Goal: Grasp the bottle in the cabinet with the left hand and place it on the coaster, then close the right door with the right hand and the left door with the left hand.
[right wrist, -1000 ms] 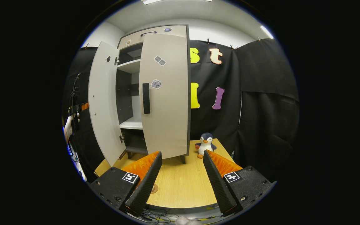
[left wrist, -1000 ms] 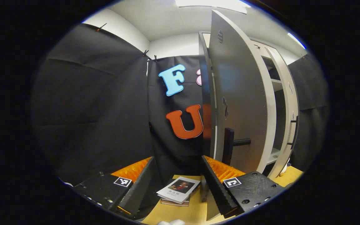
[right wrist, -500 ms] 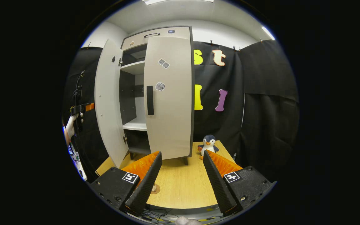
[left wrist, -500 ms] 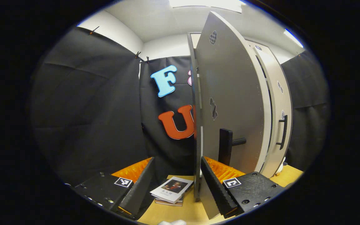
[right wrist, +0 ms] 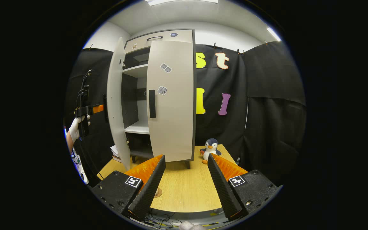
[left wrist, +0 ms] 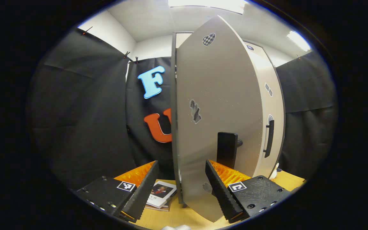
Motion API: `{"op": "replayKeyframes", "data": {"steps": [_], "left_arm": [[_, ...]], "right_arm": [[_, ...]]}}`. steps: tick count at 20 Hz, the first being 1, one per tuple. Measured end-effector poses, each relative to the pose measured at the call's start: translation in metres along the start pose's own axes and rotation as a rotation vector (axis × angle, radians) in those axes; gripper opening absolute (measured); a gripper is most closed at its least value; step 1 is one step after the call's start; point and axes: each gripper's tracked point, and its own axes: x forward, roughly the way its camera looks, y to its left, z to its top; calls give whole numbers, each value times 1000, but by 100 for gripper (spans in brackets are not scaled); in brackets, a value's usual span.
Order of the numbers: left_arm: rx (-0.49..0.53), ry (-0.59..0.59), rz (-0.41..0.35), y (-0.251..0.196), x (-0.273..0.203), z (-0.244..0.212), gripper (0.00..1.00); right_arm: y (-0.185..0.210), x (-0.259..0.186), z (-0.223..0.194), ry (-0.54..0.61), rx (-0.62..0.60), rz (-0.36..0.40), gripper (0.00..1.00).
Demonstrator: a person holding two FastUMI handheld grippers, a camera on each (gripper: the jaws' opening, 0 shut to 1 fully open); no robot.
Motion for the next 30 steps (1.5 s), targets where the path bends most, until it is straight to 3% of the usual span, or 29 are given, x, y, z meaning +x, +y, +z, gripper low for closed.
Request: {"op": "replayKeyframes", "data": {"steps": [2, 3, 8, 16, 22, 30], "left_arm": [[28, 9, 17, -12, 7, -2, 85], [35, 15, 27, -15, 5, -3, 97], [12, -24, 43, -18, -14, 8, 95], [30, -32, 52, -29, -101, 7, 95], [-13, 29, 78, -37, -170, -24, 96], [-14, 98, 93, -53, -210, -57, 96]], "right_arm": [[-3, -1, -2, 2, 7, -5, 82], [-4, -2, -1, 1, 11, -9, 82], [-5, -6, 8, -32, 26, -25, 82], [15, -5, 28, -80, 38, 0, 82], [26, -10, 48, -139, 26, -6, 82], [42, -5, 29, -94, 19, 43, 82]]}}
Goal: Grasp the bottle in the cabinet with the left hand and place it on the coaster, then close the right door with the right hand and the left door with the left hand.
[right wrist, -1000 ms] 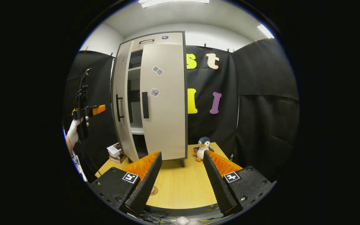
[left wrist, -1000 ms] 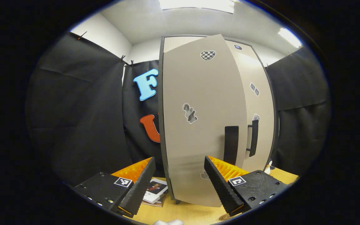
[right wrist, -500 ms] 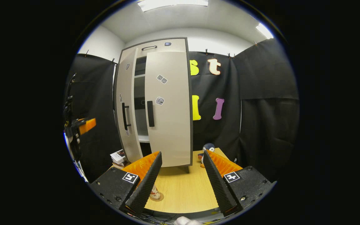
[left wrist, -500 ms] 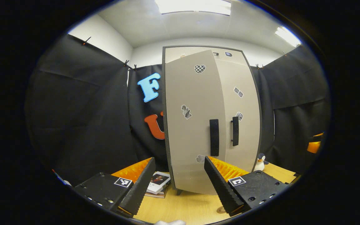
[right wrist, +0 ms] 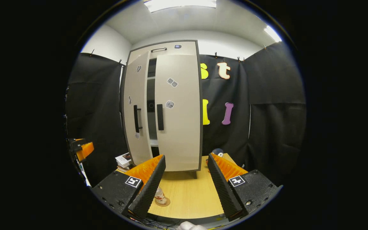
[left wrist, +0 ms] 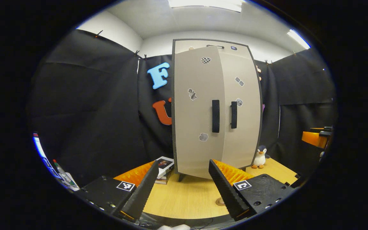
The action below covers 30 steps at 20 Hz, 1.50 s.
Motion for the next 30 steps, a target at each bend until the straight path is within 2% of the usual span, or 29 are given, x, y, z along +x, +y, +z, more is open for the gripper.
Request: {"op": "replayKeyframes", "data": {"steps": [6, 23, 30], "left_arm": [[7, -32, 10, -3, -1, 14, 96], [58, -63, -24, -16, -6, 36, 96], [47, -68, -30, -13, -5, 40, 96]], "right_arm": [[-8, -5, 10, -26, -13, -13, 82], [-11, -10, 16, -53, -19, -15, 82], [-7, -11, 19, -60, -21, -10, 82]]}}
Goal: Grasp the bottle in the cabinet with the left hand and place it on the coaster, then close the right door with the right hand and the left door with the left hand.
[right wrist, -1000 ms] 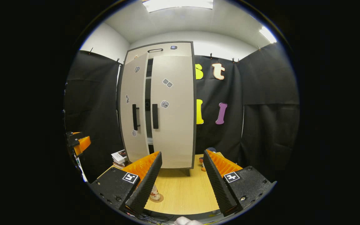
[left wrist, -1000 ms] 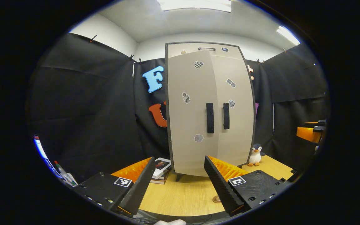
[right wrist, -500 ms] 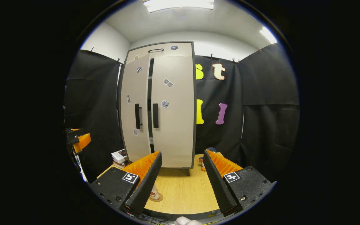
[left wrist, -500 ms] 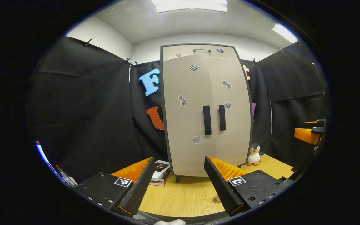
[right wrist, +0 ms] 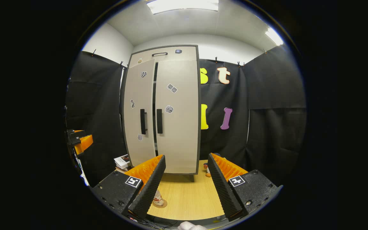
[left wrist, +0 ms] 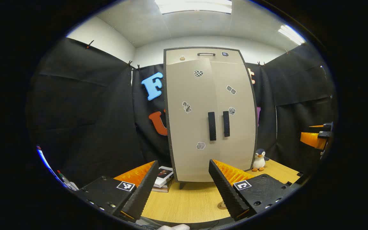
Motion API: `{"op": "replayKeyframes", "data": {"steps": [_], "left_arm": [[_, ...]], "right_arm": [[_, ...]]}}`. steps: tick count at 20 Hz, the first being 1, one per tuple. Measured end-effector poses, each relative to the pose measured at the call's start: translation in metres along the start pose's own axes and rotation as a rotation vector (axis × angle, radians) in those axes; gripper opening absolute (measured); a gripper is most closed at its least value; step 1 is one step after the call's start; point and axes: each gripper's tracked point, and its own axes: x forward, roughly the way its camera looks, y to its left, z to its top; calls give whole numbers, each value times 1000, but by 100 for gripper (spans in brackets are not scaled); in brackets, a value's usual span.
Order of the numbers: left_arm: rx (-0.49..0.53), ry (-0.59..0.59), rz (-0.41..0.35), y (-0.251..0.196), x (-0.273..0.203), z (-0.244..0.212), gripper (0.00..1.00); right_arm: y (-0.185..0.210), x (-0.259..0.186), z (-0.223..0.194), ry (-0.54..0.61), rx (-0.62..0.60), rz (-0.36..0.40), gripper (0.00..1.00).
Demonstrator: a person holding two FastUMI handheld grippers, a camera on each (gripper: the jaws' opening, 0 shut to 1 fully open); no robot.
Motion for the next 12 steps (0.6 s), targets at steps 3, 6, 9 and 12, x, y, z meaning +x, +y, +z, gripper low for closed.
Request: {"op": "replayKeyframes", "data": {"steps": [3, 6, 9, 12], "left_arm": [[6, 1, -3, 1, 1, -1, 96], [1, 3, -1, 4, 2, -2, 96], [-3, 1, 8, 6, 1, -1, 96], [-5, 6, 17, 10, 1, -3, 96]], "right_arm": [[3, 1, 2, -5, -10, 3, 82], [6, 3, 2, -8, -13, 6, 82], [8, 5, 0, -3, -10, 9, 82], [8, 8, -1, -1, -15, 10, 82]]}}
